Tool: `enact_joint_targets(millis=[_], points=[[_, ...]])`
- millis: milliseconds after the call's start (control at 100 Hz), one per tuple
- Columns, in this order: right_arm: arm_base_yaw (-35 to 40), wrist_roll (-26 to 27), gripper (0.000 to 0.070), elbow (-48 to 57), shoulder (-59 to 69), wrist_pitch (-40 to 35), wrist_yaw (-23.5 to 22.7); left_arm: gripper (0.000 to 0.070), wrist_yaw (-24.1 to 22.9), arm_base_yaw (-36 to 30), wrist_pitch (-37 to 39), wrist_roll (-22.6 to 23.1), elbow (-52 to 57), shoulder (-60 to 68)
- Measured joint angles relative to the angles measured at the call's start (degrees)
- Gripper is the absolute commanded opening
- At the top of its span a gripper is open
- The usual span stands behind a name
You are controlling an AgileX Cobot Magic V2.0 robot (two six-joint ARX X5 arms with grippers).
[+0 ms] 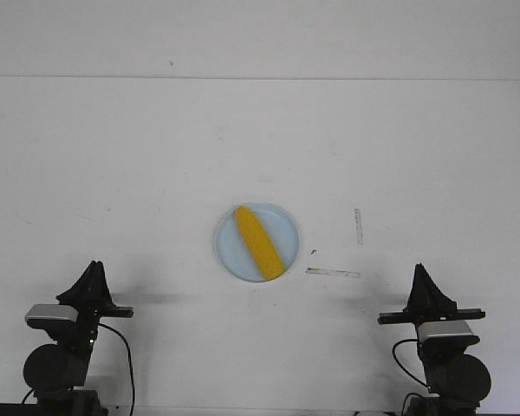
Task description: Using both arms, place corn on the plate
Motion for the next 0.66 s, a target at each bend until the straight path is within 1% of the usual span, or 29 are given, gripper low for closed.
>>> enact_joint_targets(millis=[660], points=[[0.0,0.0,0.0014,0.0,0.0,0.0,0.0,0.004,0.0,0.0,0.0,0.0,0.0,0.0]])
